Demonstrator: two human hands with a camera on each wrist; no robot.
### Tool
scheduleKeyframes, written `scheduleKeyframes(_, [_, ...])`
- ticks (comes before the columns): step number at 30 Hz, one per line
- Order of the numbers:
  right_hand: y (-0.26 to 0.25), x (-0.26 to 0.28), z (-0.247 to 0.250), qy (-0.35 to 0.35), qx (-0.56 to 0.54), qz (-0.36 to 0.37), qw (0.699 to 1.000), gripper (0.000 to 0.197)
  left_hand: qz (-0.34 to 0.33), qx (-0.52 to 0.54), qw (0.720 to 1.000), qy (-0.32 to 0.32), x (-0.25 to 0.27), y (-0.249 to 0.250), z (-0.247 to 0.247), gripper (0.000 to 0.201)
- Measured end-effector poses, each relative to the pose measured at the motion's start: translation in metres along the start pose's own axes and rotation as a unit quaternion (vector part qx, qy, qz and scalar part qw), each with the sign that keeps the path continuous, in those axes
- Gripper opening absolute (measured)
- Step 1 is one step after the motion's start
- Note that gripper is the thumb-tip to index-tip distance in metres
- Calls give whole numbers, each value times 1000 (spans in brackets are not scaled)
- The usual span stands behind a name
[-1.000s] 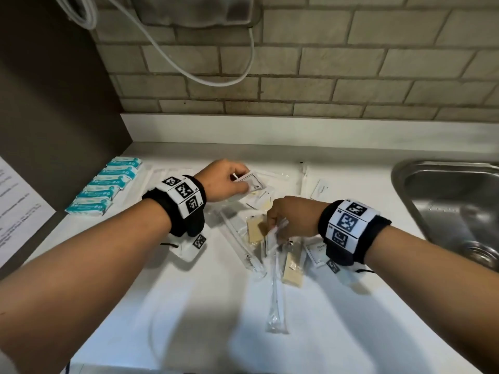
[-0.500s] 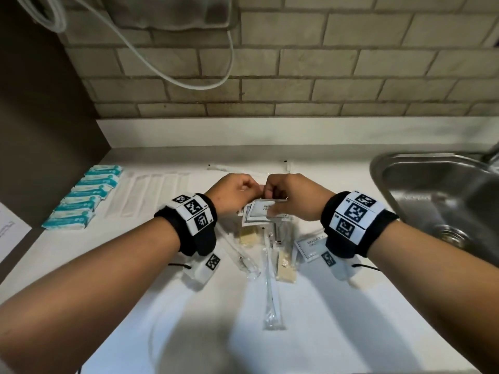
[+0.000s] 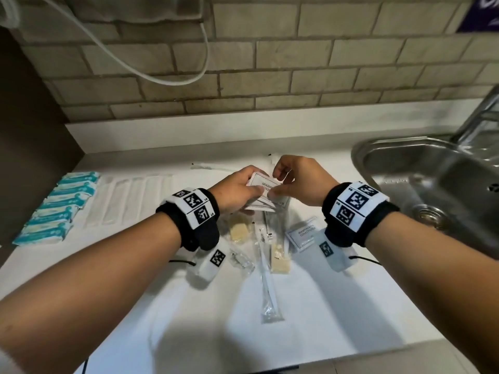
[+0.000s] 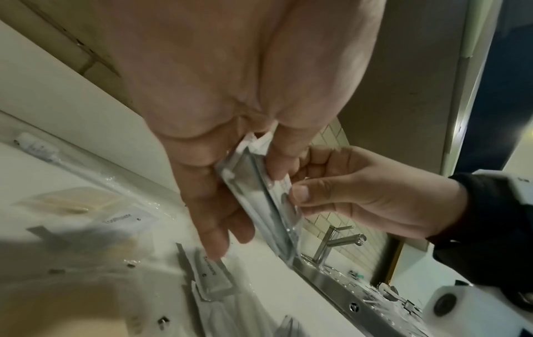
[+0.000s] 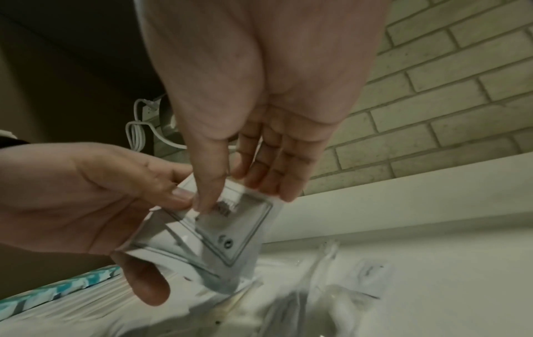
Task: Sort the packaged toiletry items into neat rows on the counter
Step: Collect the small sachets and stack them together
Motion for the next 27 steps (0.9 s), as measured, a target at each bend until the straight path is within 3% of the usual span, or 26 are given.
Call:
scheduleKeyframes(2, [14, 6, -2, -10, 28, -23, 999, 36, -3, -20, 1000, 23, -2, 3, 0, 31])
scheduleKeyframes(4, [30, 13, -10, -68, 100, -59, 991, 44, 0, -26, 999, 47, -4, 8, 3, 36])
scheduleKeyframes(7, [57, 28, -35, -213, 196, -118, 950, 58, 13, -9, 997, 71, -6, 13, 5, 38])
scheduleKeyframes(10, [72, 35, -51, -289, 262, -125, 912, 54, 13, 6, 996, 90, -8, 20, 2, 36])
scheduleKeyframes(15, [77, 30, -48, -290, 272, -86, 914, 32, 12, 66, 986, 156, -4, 19, 6, 31])
scheduleKeyframes(20, [80, 27, -43, -289, 235, -71, 926, 40, 36, 79, 983, 160, 6, 1, 7, 29])
scheduleKeyframes(27, [79, 27, -47, -320, 283, -53, 903, 51, 44, 67, 983, 164, 7, -4, 4, 29])
Point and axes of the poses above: each hand's wrist, its own x-axis away from the middle knuckle, its own z-axis out of the back of the hand, y = z × x, the point moved 8 cm from there along -x, towards the middle knuckle, and after that the axes turned 10 degrees about -y, right-handed, at the moved point
